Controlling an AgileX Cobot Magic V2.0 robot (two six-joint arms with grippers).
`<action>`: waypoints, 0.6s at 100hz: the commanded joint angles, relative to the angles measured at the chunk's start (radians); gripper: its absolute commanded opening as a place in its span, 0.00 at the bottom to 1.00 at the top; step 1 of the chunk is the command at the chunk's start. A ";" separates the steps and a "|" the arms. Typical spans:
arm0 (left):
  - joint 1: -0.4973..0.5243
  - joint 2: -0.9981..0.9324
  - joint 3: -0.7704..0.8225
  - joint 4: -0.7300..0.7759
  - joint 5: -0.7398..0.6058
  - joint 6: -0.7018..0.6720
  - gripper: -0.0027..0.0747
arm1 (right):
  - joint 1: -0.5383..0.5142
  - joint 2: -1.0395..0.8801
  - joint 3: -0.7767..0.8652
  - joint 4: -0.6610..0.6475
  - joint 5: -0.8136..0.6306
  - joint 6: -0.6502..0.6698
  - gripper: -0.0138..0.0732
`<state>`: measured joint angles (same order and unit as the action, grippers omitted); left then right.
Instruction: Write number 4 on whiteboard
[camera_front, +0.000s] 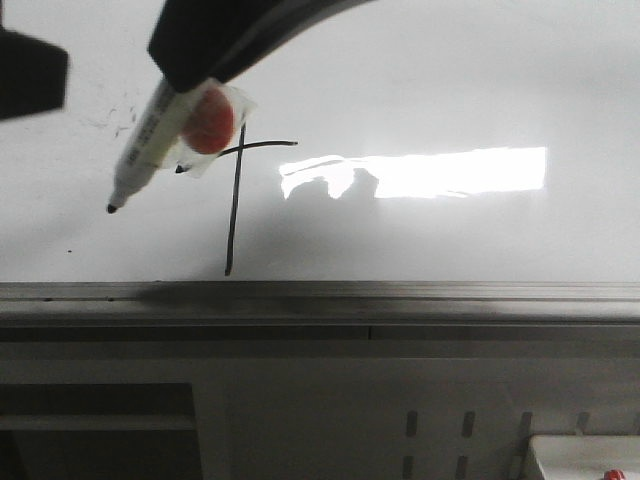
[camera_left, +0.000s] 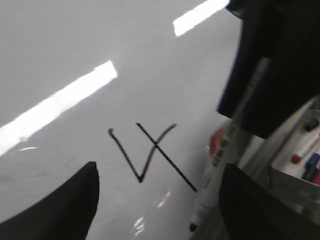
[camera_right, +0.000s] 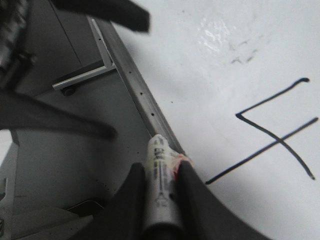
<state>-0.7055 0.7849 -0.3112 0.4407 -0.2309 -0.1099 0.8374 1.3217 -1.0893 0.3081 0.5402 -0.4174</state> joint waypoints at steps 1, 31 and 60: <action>-0.028 0.053 -0.029 0.007 -0.103 -0.011 0.63 | 0.021 -0.034 -0.051 -0.005 -0.027 -0.005 0.08; -0.026 0.118 -0.029 0.007 -0.141 -0.009 0.43 | 0.057 -0.034 -0.061 -0.010 0.000 -0.005 0.08; -0.026 0.116 -0.029 0.012 -0.122 -0.009 0.01 | 0.057 -0.034 -0.062 -0.010 -0.002 -0.005 0.09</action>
<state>-0.7324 0.9070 -0.3112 0.5295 -0.3157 -0.0789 0.8911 1.3217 -1.1214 0.2867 0.5495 -0.4157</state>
